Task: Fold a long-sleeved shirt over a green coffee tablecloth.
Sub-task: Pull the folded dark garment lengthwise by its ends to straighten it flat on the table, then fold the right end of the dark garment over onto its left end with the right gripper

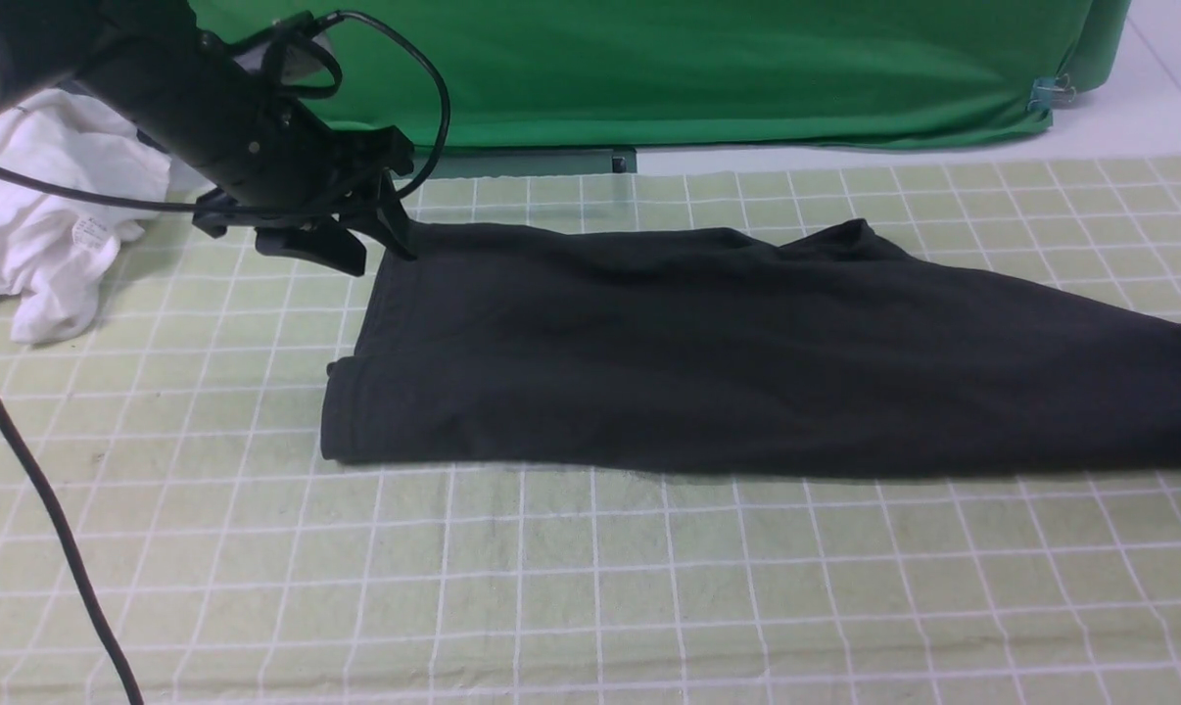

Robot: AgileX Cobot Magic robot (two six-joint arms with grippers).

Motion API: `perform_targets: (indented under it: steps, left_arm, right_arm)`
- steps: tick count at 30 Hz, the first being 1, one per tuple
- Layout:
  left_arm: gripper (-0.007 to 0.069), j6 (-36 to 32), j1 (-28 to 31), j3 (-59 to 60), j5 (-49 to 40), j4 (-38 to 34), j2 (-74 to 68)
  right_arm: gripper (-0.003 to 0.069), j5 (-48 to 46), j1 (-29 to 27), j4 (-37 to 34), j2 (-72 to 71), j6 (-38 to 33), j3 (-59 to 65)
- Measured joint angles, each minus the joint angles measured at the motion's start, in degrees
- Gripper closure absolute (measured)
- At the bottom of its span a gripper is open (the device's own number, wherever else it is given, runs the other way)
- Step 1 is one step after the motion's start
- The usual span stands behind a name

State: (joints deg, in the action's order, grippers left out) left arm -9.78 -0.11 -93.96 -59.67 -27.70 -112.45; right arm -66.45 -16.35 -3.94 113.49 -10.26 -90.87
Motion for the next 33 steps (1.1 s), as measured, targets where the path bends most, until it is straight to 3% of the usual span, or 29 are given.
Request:
perform_targets:
  steps: [10, 13, 15, 16, 17, 20, 28, 33]
  left_arm:
    - [0.0266, 1.15, 0.00, 0.00, -1.16, 3.52, 0.00]
    - [0.0266, 2.18, 0.06, -0.10, -1.76, 3.88, 0.00]
    - [0.0266, 4.32, 0.62, -1.24, -4.66, 3.87, 0.00]
    - [0.0266, 4.53, 0.77, -1.41, -5.04, 3.87, 0.00]
    - [0.0266, 5.36, 1.36, -2.82, -7.81, 3.93, 0.18]
    - [0.0266, 6.42, 2.54, -3.05, -9.22, 6.19, 2.47]
    - [0.0266, 6.78, 2.80, 8.13, -9.55, 7.48, 13.69]
    - [0.0266, 6.86, 2.33, 20.27, -1.72, 5.33, 15.70]
  right_arm:
    - [0.0186, 4.62, 0.00, -2.42, 8.08, -1.05, 2.35]
    - [0.0265, 4.99, -0.07, -3.55, 8.33, -2.52, 2.30]
    - [0.0389, 5.12, -0.24, -5.29, 8.33, -4.35, 2.19]
    - [0.0415, 5.12, -0.24, -5.43, 8.33, -4.50, 2.18]
    - [0.0516, 4.75, -0.24, -6.45, 8.45, -5.54, 1.78]
    - [0.0616, 3.78, -0.24, -6.77, 8.34, -6.84, 1.29]
    - [0.0620, 3.36, -0.29, -4.33, 3.76, -6.46, 1.20]
    - [0.0620, 2.51, -0.29, -3.52, 2.70, -6.33, 1.16]
